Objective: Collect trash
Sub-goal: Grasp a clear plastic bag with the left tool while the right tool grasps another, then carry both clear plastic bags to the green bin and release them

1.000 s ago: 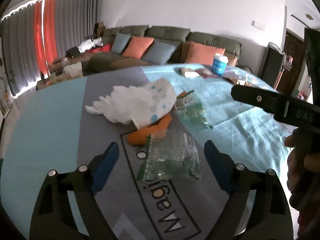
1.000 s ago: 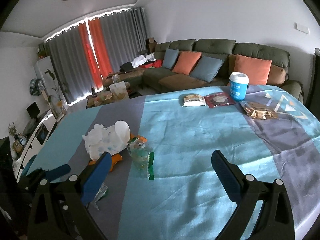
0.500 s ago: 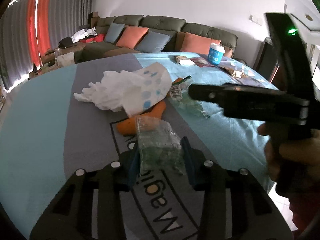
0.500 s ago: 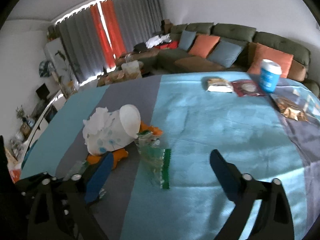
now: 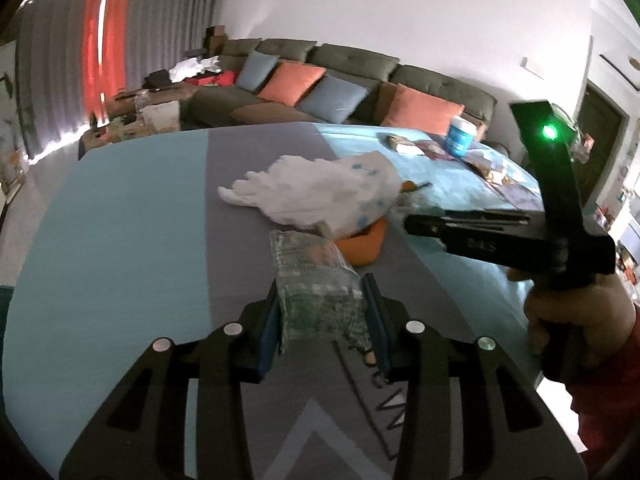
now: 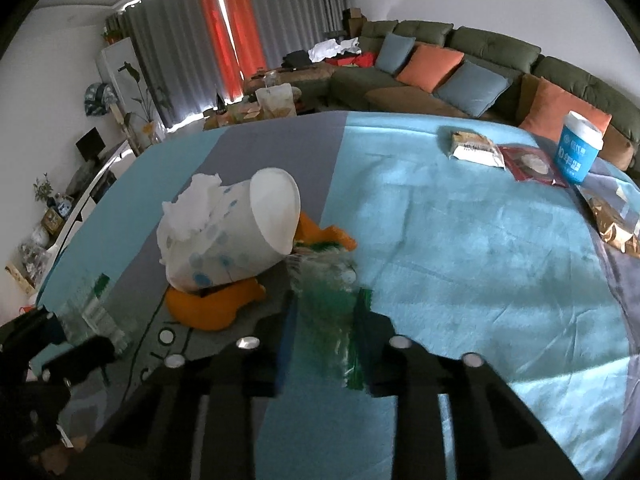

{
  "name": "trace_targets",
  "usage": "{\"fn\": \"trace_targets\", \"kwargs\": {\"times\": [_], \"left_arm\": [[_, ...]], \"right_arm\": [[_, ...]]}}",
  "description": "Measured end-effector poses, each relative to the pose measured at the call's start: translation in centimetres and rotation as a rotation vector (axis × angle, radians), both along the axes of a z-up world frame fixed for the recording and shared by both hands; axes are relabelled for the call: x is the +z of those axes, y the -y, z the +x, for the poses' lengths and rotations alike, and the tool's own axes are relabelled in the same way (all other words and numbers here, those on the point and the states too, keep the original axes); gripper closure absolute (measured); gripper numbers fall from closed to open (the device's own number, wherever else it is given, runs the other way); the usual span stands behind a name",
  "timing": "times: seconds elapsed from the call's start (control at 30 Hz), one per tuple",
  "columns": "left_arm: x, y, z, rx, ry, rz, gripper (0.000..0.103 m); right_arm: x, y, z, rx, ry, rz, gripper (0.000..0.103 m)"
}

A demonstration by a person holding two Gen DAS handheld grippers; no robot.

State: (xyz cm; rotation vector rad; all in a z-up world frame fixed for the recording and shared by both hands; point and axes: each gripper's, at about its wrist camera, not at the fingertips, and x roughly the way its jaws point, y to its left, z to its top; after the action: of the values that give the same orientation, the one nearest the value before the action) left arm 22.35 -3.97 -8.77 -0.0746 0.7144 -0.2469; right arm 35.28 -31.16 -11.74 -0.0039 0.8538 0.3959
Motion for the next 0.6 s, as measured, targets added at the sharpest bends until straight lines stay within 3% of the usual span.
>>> {"fn": "trace_targets", "kwargs": {"times": [0.2, 0.37, 0.6], "left_arm": [[0.9, -1.6, -0.8, 0.045, 0.029, 0.0, 0.064], [2.0, -3.5, -1.8, 0.093, 0.066, -0.001, 0.064], [4.1, -7.4, -4.4, 0.192, 0.133, 0.018, 0.064]], "right_arm": [[0.8, 0.4, -1.6, -0.006, 0.008, 0.008, 0.081], [3.7, 0.2, -4.2, -0.019, 0.074, 0.026, 0.081], [7.7, -4.1, -6.6, 0.107, 0.176, 0.058, 0.081]]}}
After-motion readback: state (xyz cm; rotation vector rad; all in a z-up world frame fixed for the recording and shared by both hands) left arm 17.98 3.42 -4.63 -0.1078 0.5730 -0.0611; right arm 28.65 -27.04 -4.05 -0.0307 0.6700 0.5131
